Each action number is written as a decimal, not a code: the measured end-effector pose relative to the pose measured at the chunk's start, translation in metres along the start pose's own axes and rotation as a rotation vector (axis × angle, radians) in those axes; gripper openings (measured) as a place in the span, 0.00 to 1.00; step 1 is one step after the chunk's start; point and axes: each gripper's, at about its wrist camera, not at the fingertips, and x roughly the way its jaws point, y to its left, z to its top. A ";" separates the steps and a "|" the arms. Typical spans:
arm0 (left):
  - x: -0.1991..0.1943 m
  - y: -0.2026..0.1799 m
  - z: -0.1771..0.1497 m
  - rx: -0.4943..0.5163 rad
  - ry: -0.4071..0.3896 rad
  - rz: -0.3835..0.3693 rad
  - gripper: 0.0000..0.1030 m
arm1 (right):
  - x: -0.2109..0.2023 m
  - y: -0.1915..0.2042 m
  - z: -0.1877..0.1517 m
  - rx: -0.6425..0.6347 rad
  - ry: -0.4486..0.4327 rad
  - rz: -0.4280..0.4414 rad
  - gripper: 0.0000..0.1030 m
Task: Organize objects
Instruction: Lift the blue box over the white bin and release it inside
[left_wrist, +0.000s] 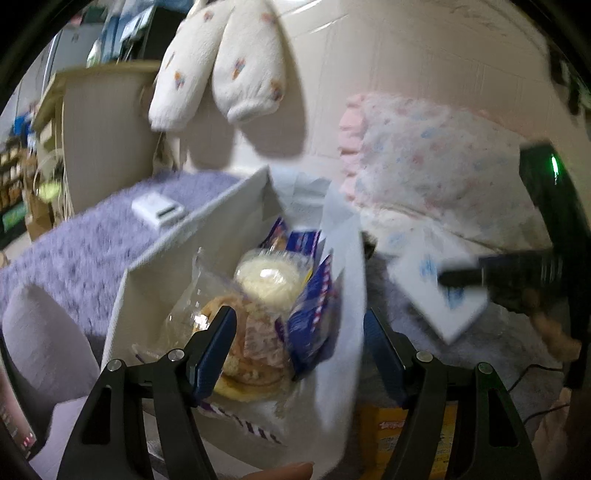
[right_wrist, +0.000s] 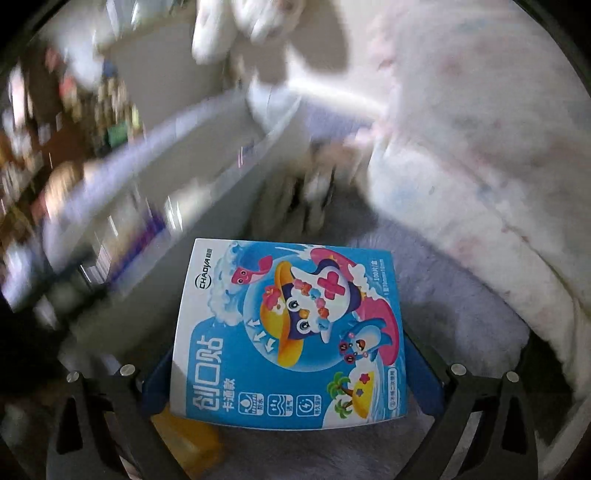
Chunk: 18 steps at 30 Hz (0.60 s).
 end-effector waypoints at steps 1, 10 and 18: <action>-0.004 -0.005 -0.001 0.024 -0.024 -0.007 0.69 | -0.012 -0.002 0.003 0.042 -0.064 0.041 1.00; -0.049 -0.052 -0.021 0.280 -0.256 -0.129 0.69 | -0.007 0.045 0.050 0.131 -0.160 0.385 1.00; -0.024 -0.028 -0.002 0.128 -0.141 -0.106 0.66 | 0.037 0.065 0.047 0.060 0.035 0.533 1.00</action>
